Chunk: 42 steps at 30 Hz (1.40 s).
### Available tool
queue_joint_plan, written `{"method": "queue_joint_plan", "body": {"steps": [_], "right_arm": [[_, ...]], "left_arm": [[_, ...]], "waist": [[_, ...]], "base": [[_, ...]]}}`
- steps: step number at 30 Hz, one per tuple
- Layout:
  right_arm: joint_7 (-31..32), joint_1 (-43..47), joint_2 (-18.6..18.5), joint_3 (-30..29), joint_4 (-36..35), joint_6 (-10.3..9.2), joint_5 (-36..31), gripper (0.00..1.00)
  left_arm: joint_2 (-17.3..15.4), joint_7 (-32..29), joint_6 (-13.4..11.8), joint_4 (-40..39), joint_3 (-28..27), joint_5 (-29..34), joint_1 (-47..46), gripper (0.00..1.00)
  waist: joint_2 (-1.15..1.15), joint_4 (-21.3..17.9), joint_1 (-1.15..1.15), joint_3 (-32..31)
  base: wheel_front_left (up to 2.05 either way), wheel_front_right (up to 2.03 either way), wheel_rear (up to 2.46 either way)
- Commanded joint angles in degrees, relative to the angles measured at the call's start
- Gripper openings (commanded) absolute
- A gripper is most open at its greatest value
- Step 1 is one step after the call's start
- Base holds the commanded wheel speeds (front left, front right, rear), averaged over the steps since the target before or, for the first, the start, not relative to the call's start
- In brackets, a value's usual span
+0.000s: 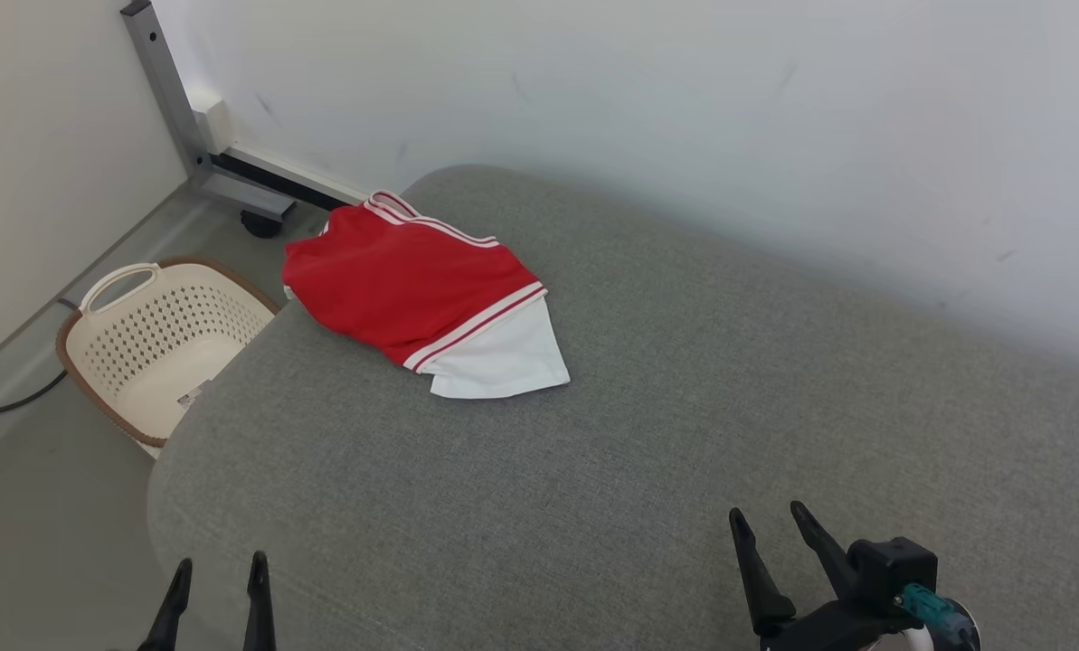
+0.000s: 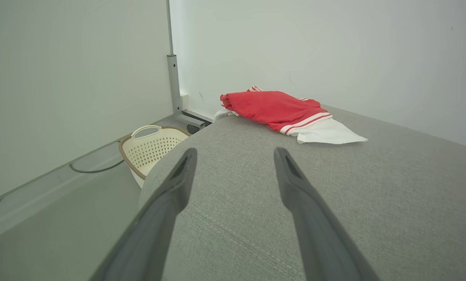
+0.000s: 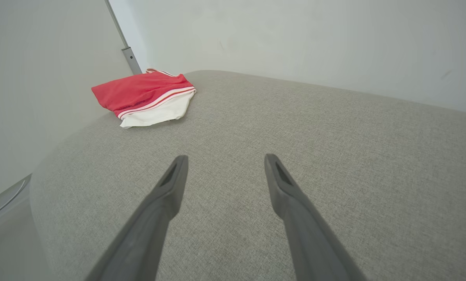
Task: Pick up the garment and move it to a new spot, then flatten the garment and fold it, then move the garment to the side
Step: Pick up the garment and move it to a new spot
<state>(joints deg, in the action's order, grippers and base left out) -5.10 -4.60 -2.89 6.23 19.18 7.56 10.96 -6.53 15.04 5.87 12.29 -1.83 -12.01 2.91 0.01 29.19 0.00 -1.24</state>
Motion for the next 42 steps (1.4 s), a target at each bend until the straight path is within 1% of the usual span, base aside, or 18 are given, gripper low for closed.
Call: {"method": "queue_joint_plan", "body": {"steps": [1,4,7,10,14,17,20,21,25,26,30,34,39,41,42], "right_arm": [[0.0,0.3,0.0,-0.2,-0.3,-0.15,-0.4,1.0],[0.6,0.2,0.0,-0.9,-1.3,-0.15,-1.4,1.0],[1.5,0.1,0.0,-1.7,-3.3,-0.15,-2.9,1.0],[3.8,-0.7,-0.4,-1.4,-6.8,-0.15,-4.6,1.0],[7.9,-2.5,-2.9,1.4,-12.7,-0.15,-6.2,1.0],[11.1,-4.2,-5.9,2.8,-18.3,-0.15,-6.6,1.0],[14.1,-4.7,-8.6,3.4,-23.8,-0.15,-6.6,1.0],[14.1,-4.7,-8.6,3.4,-23.8,-0.15,-6.6,1.0],[17.1,-4.0,-10.9,2.8,-29.8,-0.15,-5.8,1.0],[17.7,-3.9,-11.3,2.7,-31.1,-0.15,-5.7,1.0],[19.0,-2.6,-12.1,1.6,-35.0,-0.15,-5.8,1.0],[19.5,-2.2,-12.1,0.8,-37.3,-0.15,-5.8,1.0],[19.1,-1.4,-12.1,0.7,-38.0,-0.15,-5.7,1.0],[19.0,-1.6,-12.0,0.8,-37.8,-0.15,-5.6,1.0],[18.9,-1.8,-11.9,0.9,-37.6,-0.15,-5.5,1.0]], "left_arm": [[-0.4,-0.2,-0.1,0.6,0.4,0.9,-2.2,1.0],[-0.6,-2.2,0.4,3.9,1.6,0.1,-7.1,1.0],[-0.5,-5.5,0.8,8.4,3.3,-0.9,-14.5,1.0],[-0.9,-8.0,1.2,13.2,4.4,-2.4,-23.2,1.0],[-1.6,-13.7,1.4,22.1,3.4,-6.7,-34.3,1.0],[-1.9,-19.7,1.5,28.2,1.9,-10.4,-42.6,1.0],[-2.3,-24.4,1.6,32.3,1.0,-13.3,-49.1,1.0],[-2.3,-24.4,1.6,32.3,1.0,-13.3,-49.1,1.0],[-2.8,-29.3,1.6,36.6,1.1,-15.2,-55.0,1.0],[-3.2,-30.0,0.8,37.6,1.0,-15.1,-56.2,1.0],[-3.5,-30.2,-1.2,41.2,0.8,-15.0,-59.1,1.0],[-4.2,-28.3,-2.2,43.2,0.9,-14.5,-61.5,1.0],[-4.7,-26.6,-4.4,46.9,1.2,-13.6,-61.9,1.0],[-4.6,-26.5,-4.5,48.3,1.6,-13.6,-62.2,1.0],[-4.6,-26.3,-4.5,48.8,1.8,-13.4,-62.2,0.84]], "waist": [[-0.01,-0.1,0.0,0.3],[-0.01,-0.1,0.0,1.4],[-0.01,-0.2,0.0,3.1],[-0.01,-2.1,0.0,6.8],[-0.01,-6.9,0.0,12.9],[-0.01,-10.2,0.0,18.2],[-0.01,-12.5,0.0,22.6],[-0.01,-12.5,0.0,22.6],[-0.01,-14.7,0.0,26.8],[-0.01,-15.2,0.0,27.7],[-0.01,-16.9,0.0,29.9],[-0.01,-18.2,0.0,31.4],[-0.01,-19.2,0.0,31.8],[-0.01,-19.5,0.0,31.6],[-0.01,-19.6,0.0,31.5]], "base": [[0.0,0.0,0.0],[0.0,0.0,0.0],[0.0,0.0,0.0],[0.0,0.0,0.0],[0.0,0.0,0.0],[0.0,0.0,0.0],[0.0,0.0,0.0],[0.0,0.0,0.0],[0.0,0.0,0.0],[0.0,0.0,0.0],[0.0,0.0,0.0],[0.0,0.0,0.0],[0.0,0.0,0.0],[0.0,0.0,0.0],[0.0,0.0,0.0]]}}
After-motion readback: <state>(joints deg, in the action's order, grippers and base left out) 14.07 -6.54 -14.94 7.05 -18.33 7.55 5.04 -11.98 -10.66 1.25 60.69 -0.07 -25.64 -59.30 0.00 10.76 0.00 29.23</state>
